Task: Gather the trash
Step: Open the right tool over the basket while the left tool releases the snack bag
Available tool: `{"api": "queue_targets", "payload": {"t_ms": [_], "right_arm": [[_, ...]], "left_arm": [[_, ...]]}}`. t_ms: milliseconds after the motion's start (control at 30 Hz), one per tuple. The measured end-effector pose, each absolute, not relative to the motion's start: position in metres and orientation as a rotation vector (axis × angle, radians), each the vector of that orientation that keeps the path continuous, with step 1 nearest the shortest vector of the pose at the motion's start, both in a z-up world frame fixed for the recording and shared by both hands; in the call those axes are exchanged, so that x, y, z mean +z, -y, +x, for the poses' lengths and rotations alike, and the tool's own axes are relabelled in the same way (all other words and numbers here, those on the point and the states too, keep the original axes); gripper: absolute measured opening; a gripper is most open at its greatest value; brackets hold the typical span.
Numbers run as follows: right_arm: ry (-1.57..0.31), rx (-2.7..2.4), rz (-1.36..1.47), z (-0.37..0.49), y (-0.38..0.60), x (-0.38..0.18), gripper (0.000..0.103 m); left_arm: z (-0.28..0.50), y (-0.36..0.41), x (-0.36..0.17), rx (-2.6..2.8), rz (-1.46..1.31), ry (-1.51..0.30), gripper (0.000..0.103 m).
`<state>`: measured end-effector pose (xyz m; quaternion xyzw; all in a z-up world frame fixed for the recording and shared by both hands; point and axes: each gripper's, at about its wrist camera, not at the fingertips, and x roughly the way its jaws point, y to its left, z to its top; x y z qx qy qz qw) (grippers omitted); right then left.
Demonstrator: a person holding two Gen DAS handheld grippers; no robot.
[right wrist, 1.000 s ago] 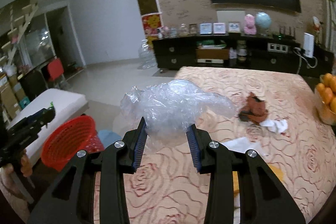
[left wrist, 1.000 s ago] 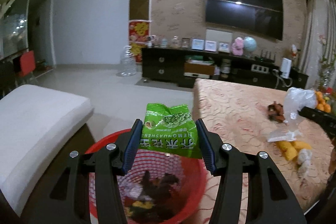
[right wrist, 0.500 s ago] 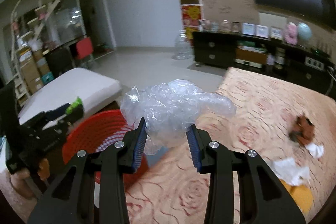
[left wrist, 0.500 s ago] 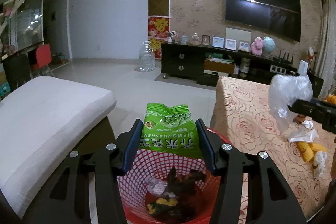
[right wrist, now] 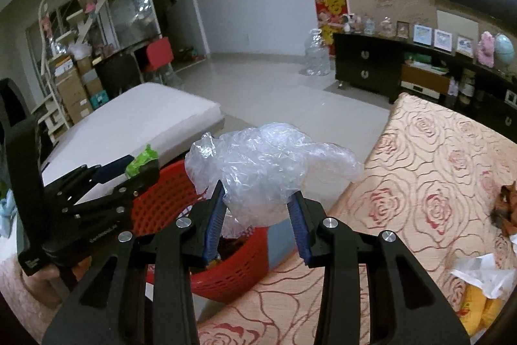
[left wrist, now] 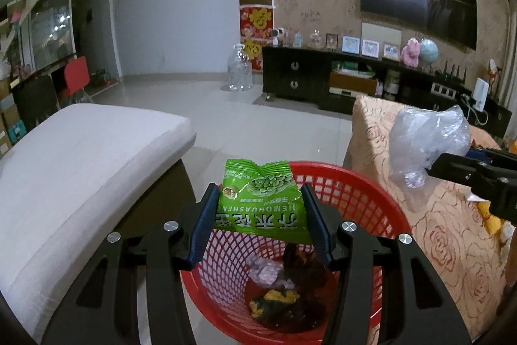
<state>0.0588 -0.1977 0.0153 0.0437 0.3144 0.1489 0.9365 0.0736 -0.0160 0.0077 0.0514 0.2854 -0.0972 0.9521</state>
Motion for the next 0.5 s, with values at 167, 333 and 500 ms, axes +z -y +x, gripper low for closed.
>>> {"api": "queue_targets", "payload": {"t_ms": [167, 333, 500], "right_arm": [[-0.683, 0.333, 0.069, 0.066, 0.178, 0.003, 0.037], [-0.712, 0.353, 0.068, 0.072, 0.17, -0.006, 0.048], [-0.699, 0.349, 0.08, 0.071, 0.173, -0.006, 0.061]], "left_arm": [[0.076, 0.015, 0.002, -0.189, 0.128, -0.596, 0.05], [0.079, 0.007, -0.001, -0.176, 0.112, -0.618, 0.05], [0.081, 0.002, -0.001, -0.177, 0.093, -0.624, 0.052]]}}
